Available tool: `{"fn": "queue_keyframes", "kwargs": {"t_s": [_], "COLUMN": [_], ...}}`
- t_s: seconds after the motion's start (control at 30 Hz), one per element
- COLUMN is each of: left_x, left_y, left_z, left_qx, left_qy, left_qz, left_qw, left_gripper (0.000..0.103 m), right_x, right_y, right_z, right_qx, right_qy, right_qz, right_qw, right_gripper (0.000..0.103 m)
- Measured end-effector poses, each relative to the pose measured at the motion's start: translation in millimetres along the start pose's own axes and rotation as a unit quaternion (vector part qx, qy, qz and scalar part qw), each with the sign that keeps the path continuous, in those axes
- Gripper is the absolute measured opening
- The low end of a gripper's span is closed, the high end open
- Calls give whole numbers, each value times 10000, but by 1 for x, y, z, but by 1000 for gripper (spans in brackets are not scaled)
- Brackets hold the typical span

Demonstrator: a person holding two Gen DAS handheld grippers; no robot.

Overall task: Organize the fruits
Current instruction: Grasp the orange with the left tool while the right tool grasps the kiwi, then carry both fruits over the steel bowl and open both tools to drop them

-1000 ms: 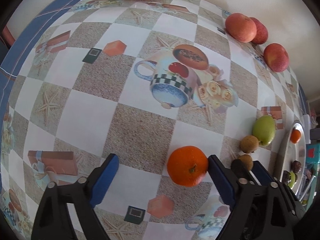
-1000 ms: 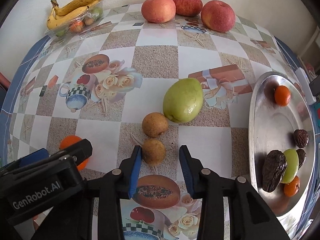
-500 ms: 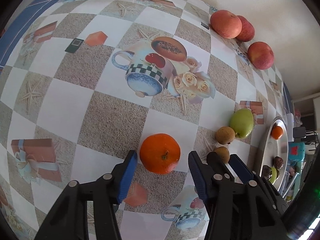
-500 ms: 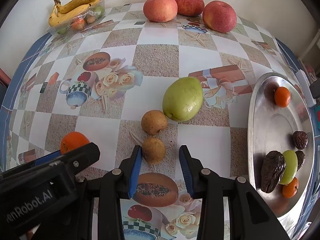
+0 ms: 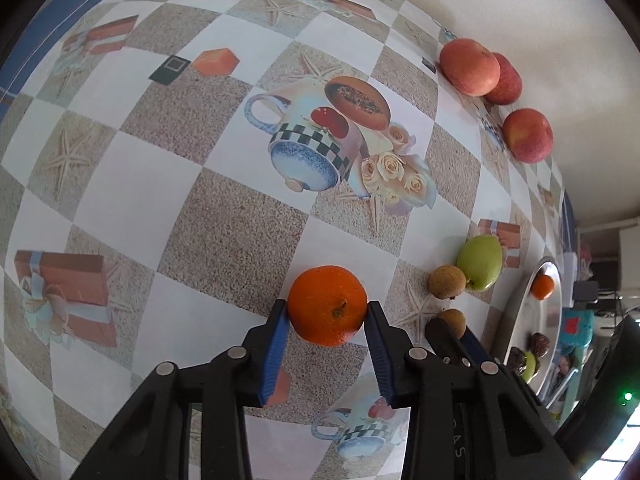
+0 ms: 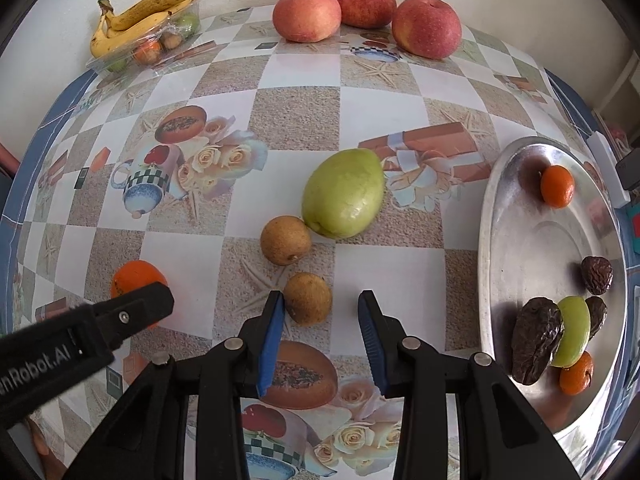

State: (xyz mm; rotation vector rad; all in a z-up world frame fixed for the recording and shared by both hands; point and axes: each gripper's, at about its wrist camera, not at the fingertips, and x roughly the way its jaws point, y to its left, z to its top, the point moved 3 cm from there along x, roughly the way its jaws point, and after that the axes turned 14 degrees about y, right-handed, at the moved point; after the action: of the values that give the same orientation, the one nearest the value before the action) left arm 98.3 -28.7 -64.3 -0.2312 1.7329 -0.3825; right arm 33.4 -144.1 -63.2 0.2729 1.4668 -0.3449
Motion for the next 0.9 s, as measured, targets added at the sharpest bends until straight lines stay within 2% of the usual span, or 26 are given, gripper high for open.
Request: {"fn": "queue_keyframes", "kwargs": {"t_s": [0.03, 0.23, 0.57, 0.9], "left_x": [-2, -17, -26, -13], "left_y": [0, -6, -39, -97], "left_z": [-1, -6, -16, -39], "left_qx": [8, 73, 398, 1117], "left_qy": [-34, -241, -408, -432], "left_qz": [-4, -95, -149, -193], "left_qw": [10000, 9996, 9983, 9926], "left_gripper": [41, 41, 41, 41], "right_x": [-1, -9, -52, -64], "right_y": [-1, -10, -30, -95], "right_z": [0, 1, -3, -12], "right_qx": [-11, -26, 145, 798], "right_qy": [7, -45, -576, -718], "right_qz": [18, 220, 478, 348], "right_qw": [10000, 9997, 9971, 9936], "right_gripper": [25, 25, 25, 25]}}
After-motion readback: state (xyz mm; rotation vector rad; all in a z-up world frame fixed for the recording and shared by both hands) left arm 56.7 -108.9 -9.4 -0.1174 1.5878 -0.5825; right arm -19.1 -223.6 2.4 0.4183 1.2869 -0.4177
